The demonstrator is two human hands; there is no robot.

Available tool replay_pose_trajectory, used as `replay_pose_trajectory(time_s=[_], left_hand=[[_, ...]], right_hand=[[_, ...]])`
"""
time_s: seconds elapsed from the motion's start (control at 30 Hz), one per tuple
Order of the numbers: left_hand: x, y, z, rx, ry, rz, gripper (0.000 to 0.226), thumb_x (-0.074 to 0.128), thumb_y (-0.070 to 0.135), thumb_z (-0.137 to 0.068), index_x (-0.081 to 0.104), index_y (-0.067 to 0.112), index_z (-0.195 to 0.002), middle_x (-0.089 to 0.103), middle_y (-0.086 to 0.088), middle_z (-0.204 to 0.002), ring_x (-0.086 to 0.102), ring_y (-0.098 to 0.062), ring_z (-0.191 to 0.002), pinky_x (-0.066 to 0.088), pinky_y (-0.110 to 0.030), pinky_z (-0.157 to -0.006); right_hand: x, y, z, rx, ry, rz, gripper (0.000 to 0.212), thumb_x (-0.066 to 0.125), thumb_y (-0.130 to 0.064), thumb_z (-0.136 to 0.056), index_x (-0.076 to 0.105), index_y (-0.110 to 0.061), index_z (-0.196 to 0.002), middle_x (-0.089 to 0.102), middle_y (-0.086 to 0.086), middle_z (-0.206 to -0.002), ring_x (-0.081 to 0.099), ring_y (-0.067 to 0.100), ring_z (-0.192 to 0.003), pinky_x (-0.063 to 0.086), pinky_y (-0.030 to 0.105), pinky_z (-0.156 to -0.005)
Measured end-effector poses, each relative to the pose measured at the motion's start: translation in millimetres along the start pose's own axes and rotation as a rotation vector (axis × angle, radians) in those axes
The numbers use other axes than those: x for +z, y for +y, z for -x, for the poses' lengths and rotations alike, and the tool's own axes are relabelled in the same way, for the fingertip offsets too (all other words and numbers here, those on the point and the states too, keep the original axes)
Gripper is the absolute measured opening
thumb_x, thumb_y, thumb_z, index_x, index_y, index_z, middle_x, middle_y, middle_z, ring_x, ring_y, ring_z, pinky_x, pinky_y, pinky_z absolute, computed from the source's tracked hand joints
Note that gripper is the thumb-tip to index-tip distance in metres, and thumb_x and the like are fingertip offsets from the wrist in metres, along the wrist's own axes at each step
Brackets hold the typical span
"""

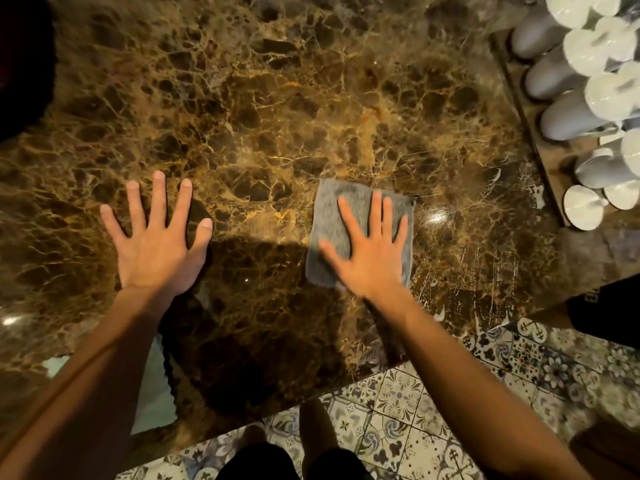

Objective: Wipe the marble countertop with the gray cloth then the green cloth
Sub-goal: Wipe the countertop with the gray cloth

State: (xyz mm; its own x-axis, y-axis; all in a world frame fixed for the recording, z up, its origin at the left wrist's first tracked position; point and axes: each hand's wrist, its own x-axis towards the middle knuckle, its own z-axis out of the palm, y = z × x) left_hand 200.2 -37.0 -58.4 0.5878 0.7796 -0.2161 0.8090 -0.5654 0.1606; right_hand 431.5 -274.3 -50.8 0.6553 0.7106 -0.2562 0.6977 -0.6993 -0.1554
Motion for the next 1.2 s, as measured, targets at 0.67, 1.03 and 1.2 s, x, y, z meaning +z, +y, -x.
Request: replay_pose_trajectory(time_s=[0.67, 1.03, 1.2], left_hand=[[0.7, -3.4, 0.2, 0.029, 0.013, 0.003, 0.067, 0.013, 0.068, -0.101, 0.001, 0.040, -0.161, -0.004, 0.002, -0.172, -0.011, -0.031, -0.157, -0.007, -0.068, -0.120], [-1.6, -0.9, 0.2, 0.017, -0.002, -0.009, 0.068, 0.013, 0.068, -0.100, 0.002, 0.040, -0.161, -0.005, 0.002, -0.172, -0.011, -0.030, -0.157, -0.006, -0.068, -0.120], [-1.8, -1.2, -0.2, 0.011, -0.009, -0.013, 0.069, 0.010, 0.070, -0.099, 0.000, 0.040, -0.161, -0.005, 0.003, -0.172, -0.012, -0.030, -0.157, -0.006, -0.067, -0.120]], right_hand=[[-42.0, 8.0, -129.5, -0.030, 0.002, -0.006, 0.084, 0.020, -0.088, -0.090, -0.001, -0.048, -0.161, -0.014, 0.013, -0.172, -0.016, 0.032, -0.157, -0.010, 0.061, -0.123], [16.6, 30.2, 95.5, -0.061, -0.040, 0.066, 0.090, 0.022, -0.087, -0.089, 0.008, -0.038, -0.164, -0.006, 0.019, -0.171, -0.009, 0.038, -0.158, 0.004, 0.068, -0.122], [17.9, 28.8, 118.8, -0.043, -0.094, 0.049, 0.089, 0.018, -0.088, -0.089, 0.005, -0.042, -0.163, -0.011, 0.018, -0.171, -0.012, 0.038, -0.157, 0.003, 0.070, -0.121]])
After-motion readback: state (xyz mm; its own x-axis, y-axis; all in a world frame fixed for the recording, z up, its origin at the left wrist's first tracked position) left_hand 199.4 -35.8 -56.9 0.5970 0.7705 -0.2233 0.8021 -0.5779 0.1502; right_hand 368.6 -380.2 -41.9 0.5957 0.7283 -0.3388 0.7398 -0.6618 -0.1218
